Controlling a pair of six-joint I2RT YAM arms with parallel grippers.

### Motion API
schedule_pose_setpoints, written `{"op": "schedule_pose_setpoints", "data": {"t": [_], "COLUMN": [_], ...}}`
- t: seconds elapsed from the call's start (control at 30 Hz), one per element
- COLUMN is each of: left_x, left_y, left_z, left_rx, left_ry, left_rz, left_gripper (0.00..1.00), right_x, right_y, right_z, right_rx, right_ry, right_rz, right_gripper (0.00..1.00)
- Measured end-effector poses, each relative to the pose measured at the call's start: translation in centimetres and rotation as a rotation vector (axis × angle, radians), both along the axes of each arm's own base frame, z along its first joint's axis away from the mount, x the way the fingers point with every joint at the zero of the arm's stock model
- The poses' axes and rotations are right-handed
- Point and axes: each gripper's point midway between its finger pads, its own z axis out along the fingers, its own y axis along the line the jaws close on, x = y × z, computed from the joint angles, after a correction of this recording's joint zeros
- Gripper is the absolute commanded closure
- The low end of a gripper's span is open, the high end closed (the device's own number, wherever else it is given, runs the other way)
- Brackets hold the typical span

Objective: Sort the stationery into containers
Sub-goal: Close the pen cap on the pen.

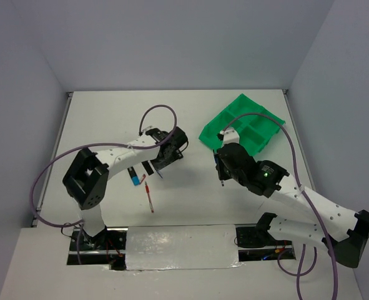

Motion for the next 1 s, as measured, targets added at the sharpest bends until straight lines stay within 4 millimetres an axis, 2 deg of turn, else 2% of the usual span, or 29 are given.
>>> {"op": "schedule_pose_setpoints", "data": {"t": [0.1, 0.2, 0.23, 0.27, 0.47, 0.7, 1.0], "left_x": [-0.4, -0.5, -0.5, -0.4, 0.2, 0.5, -0.2], "left_y": [0.1, 0.1, 0.0, 0.0, 0.4, 0.7, 1.0], "left_z": [-1.5, -2.0, -2.1, -2.1, -3.2, -4.6, -6.4], "left_rx": [0.026, 0.027, 0.023, 0.016, -0.019, -0.024, -0.028], "left_ry": [0.05, 0.065, 0.066, 0.068, 0.075, 0.097, 0.132], "left_rz": [0.018, 0.035, 0.038, 0.042, 0.066, 0.065, 0.069], "left_gripper": [0.11, 0.18, 0.25, 0.26, 0.27, 0.3, 0.37], "right_x": [-0.2, -0.3, -0.3, -0.4, -0.7, -0.7, -0.8], "right_y": [-0.1, 0.1, 0.2, 0.3, 0.6, 0.9, 1.1], "right_z": [-0.7, -0.9, -0.9, -0.9, -1.7, -1.7, -2.2], "right_rx": [-0.011, -0.007, -0.004, 0.0, -0.008, -0.004, -0.018], "right_ry": [0.012, 0.018, 0.019, 0.018, 0.032, 0.031, 0.049], "right_rz": [0.006, 0.019, 0.024, 0.03, 0.059, 0.079, 0.098], "right_gripper": [1.0, 1.0, 1.0, 1.0, 1.0, 1.0, 1.0]}}
